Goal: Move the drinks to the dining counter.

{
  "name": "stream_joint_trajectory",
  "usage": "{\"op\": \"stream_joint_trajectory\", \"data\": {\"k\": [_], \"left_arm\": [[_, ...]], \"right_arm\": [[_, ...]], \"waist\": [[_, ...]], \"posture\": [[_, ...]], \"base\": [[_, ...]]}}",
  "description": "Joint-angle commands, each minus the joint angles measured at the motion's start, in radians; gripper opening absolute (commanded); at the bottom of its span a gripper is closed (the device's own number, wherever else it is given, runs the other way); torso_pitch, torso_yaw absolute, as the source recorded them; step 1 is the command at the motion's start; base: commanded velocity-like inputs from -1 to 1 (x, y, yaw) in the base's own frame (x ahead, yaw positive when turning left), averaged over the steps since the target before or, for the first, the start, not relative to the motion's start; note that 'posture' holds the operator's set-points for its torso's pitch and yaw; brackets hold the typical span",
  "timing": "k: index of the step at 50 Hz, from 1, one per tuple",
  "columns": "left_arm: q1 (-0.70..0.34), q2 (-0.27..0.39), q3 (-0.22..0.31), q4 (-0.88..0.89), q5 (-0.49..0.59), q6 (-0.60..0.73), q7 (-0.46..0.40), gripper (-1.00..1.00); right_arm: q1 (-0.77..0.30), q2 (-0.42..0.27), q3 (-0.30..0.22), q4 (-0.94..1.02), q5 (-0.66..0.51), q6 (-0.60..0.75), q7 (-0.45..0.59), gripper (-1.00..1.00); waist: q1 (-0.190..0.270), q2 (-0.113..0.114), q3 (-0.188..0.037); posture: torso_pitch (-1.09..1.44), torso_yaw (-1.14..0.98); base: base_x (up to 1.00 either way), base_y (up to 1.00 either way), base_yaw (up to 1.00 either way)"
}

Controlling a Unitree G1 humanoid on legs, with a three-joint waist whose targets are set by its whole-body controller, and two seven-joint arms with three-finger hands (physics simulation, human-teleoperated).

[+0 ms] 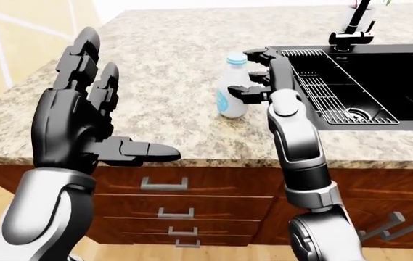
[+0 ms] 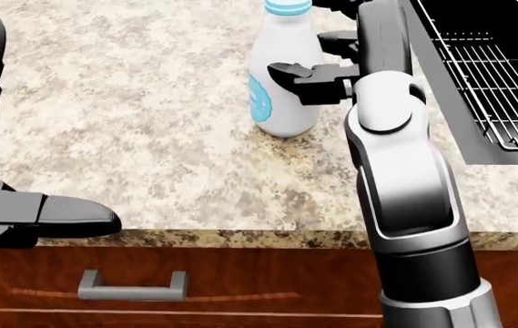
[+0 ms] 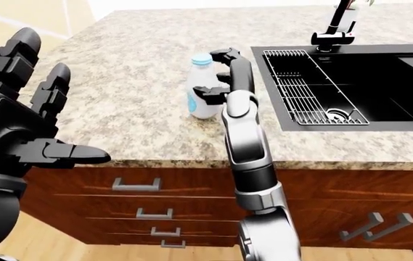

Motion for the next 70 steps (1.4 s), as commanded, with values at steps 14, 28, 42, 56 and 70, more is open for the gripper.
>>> {"op": "stream_joint_trajectory", "data": {"k": [14, 28, 42, 56, 70], "left_arm": [[-0.028, 0.015, 0.002, -0.016, -0.014, -0.024, 0.022, 1.00], [-0.071, 0.023, -0.001, -0.022, -0.056, 0.009, 0.067, 1.00], [-0.079, 0.034, -0.024, -0.025, -0.078, 0.011, 0.105, 1.00], [-0.061, -0.002, -0.070, -0.012, 0.044, -0.007, 0.031, 1.00], [-0.036, -0.055, -0.122, 0.001, 0.188, -0.031, -0.059, 1.00]], "right_arm": [[0.001, -0.016, -0.007, -0.083, -0.014, 0.015, 0.007, 0.56], [0.098, -0.072, -0.018, -0.385, -0.053, 0.176, 0.090, 1.00], [0.193, -0.085, -0.037, -0.696, -0.087, 0.314, 0.194, 1.00], [0.228, -0.101, -0.078, -0.916, -0.031, 0.440, 0.289, 1.00], [0.304, -0.117, -0.111, -0.912, 0.098, 0.367, 0.248, 1.00]], "waist": [[0.000, 0.002, -0.022], [0.004, -0.002, -0.019], [-0.004, -0.008, -0.044], [0.036, 0.051, -0.065], [-0.014, -0.040, -0.016]], "posture": [[0.00, 0.00], [0.00, 0.00], [0.00, 0.00], [0.00, 0.00], [0.00, 0.00]], "base": [[0.00, 0.00, 0.00], [0.00, 0.00, 0.00], [-0.47, 0.00, 0.00], [-0.73, -0.03, 0.00], [-0.01, -0.10, -0.78]]}}
